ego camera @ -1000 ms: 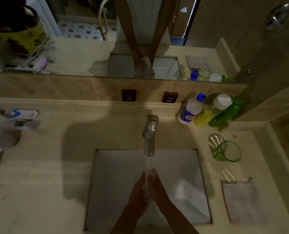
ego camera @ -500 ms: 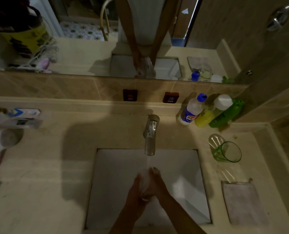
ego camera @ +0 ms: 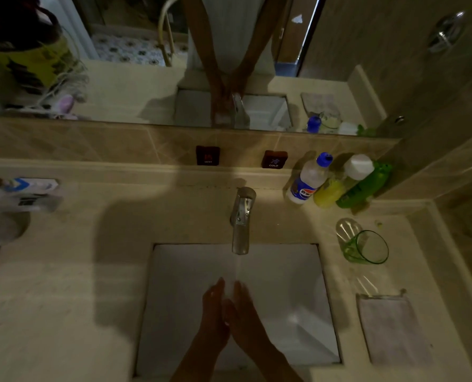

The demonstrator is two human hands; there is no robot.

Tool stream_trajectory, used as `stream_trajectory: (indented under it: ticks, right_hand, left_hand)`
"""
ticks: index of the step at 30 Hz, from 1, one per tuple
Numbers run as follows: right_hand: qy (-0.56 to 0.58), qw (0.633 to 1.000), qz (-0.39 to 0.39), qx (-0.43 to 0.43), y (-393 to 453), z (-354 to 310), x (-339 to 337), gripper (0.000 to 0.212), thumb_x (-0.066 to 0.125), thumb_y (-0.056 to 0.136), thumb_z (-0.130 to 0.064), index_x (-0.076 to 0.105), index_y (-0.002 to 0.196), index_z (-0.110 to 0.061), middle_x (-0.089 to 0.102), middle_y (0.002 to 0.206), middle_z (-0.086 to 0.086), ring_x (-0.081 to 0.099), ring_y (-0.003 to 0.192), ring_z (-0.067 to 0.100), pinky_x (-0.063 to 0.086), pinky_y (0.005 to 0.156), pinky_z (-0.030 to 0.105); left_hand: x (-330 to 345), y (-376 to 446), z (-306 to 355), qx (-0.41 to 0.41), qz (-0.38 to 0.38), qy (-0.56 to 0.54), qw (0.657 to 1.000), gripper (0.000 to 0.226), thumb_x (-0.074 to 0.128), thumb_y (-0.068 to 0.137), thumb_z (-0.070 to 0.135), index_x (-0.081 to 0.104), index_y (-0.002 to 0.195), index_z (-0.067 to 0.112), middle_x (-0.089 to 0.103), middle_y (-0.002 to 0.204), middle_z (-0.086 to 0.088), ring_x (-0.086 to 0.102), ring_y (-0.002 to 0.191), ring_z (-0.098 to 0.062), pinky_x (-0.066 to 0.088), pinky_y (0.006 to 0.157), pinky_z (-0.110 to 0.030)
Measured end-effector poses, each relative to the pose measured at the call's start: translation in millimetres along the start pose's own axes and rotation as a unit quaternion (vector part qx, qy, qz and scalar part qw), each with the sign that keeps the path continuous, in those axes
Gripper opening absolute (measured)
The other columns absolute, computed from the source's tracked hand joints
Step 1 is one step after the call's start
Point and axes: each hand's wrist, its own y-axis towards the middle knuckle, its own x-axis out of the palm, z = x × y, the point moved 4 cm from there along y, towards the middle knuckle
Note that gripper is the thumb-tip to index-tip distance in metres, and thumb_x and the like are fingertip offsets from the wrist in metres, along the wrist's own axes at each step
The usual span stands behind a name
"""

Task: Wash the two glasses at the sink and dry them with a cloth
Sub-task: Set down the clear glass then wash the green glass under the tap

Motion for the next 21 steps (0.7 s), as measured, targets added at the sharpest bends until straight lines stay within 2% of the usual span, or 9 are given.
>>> stream_trajectory:
  ticks: [2, 4, 8, 10, 12, 13, 16, 19, 21]
  right_hand:
    - [0.081, 0.995, 0.044, 0.040, 11.2, -0.5, -8.1, 0.064, 0.045, 0.101, -0.038, 0.017, 0.155, -0.015, 0.025, 0.160, 0.009, 0.038, 0.139, 0.019, 0.038, 0.113, 0.034]
    - [0.142, 0.983, 0.063, 0.100, 24.8, 1.3, -17.9, 0.062, 0.048, 0.100, -0.040, 0.025, 0.153, -0.018, 0.035, 0.155, 0.006, 0.045, 0.136, 0.022, 0.040, 0.109, 0.033]
    - [0.179, 0.974, 0.031, 0.135, 36.0, 6.1, -25.0, 0.049, 0.045, 0.101, -0.042, 0.040, 0.143, -0.019, 0.049, 0.144, 0.005, 0.053, 0.127, 0.025, 0.043, 0.103, 0.034]
    - [0.171, 0.979, 0.017, 0.107, 31.7, 3.8, -23.8, 0.044, 0.046, 0.102, -0.032, 0.038, 0.144, -0.020, 0.052, 0.136, 0.003, 0.056, 0.123, 0.026, 0.051, 0.093, 0.036]
    - [0.168, 0.984, -0.001, 0.050, 23.1, 0.4, -17.8, 0.030, 0.046, 0.102, -0.017, 0.044, 0.133, -0.018, 0.060, 0.116, 0.004, 0.066, 0.096, 0.019, 0.055, 0.069, 0.028]
    - [0.164, 0.986, 0.001, 0.016, 18.1, 1.4, -16.0, 0.031, 0.048, 0.102, -0.015, 0.046, 0.133, -0.016, 0.060, 0.115, 0.003, 0.067, 0.092, 0.016, 0.057, 0.070, 0.029]
    - [0.064, 0.998, -0.006, -0.019, 10.4, 14.7, -18.0, 0.054, 0.051, 0.099, -0.036, 0.033, 0.148, -0.024, 0.042, 0.142, -0.007, 0.057, 0.119, 0.011, 0.054, 0.095, 0.030]
    - [0.026, 0.998, -0.025, -0.052, 5.3, 21.8, -27.7, 0.061, 0.060, 0.092, -0.045, 0.031, 0.146, -0.037, 0.038, 0.141, -0.018, 0.050, 0.123, 0.005, 0.046, 0.090, 0.006]
    - [-0.005, 0.996, -0.018, -0.086, 5.4, 23.8, -35.3, 0.053, 0.062, 0.092, -0.043, 0.037, 0.139, -0.043, 0.041, 0.139, -0.020, 0.050, 0.123, 0.003, 0.040, 0.087, -0.001]
  left_hand:
    - [5.1, -10.5, -0.9, -0.034, -0.064, -0.006, 0.997, 0.058, 0.049, 0.097, 0.046, 0.061, 0.135, 0.004, 0.064, 0.129, -0.024, 0.066, 0.105, -0.033, 0.056, 0.077, -0.036]
    - [9.1, -18.7, -3.0, -0.060, -0.116, -0.021, 0.991, 0.061, 0.044, 0.099, 0.051, 0.057, 0.140, 0.007, 0.064, 0.129, -0.022, 0.063, 0.111, -0.033, 0.055, 0.083, -0.039]
    - [9.1, -16.2, -4.6, -0.083, -0.125, -0.008, 0.989, 0.066, 0.052, 0.094, 0.053, 0.058, 0.132, -0.001, 0.072, 0.080, -0.013, 0.070, 0.066, -0.026, 0.057, 0.059, -0.035]
    - [11.2, -13.0, 0.1, -0.082, -0.075, 0.017, 0.994, 0.052, 0.059, 0.094, 0.050, 0.059, 0.126, 0.009, 0.071, 0.094, -0.015, 0.070, 0.078, -0.031, 0.058, 0.058, -0.037]
    - [15.4, -9.9, 6.5, -0.071, -0.052, 0.007, 0.996, 0.049, 0.062, 0.095, 0.045, 0.061, 0.128, 0.008, 0.067, 0.108, -0.018, 0.067, 0.087, -0.032, 0.055, 0.063, -0.036]
    - [17.5, -9.0, 7.9, -0.072, -0.064, -0.005, 0.995, 0.050, 0.063, 0.095, 0.042, 0.062, 0.127, 0.003, 0.066, 0.106, -0.019, 0.068, 0.082, -0.030, 0.053, 0.060, -0.032]
    - [19.3, -9.7, 2.2, -0.135, -0.105, -0.078, 0.982, 0.043, 0.058, 0.097, 0.037, 0.061, 0.120, 0.001, 0.067, 0.096, -0.016, 0.071, 0.065, -0.026, 0.056, 0.051, -0.028]
    - [22.2, -10.1, -2.1, -0.184, -0.140, -0.163, 0.959, 0.046, 0.050, 0.097, 0.042, 0.059, 0.113, 0.000, 0.066, 0.094, -0.018, 0.072, 0.073, -0.032, 0.063, 0.059, -0.038]
    - [23.6, -6.8, -2.6, -0.185, -0.138, -0.170, 0.958, 0.045, 0.052, 0.090, 0.041, 0.063, 0.099, -0.001, 0.067, 0.089, -0.018, 0.070, 0.073, -0.031, 0.060, 0.059, -0.036]
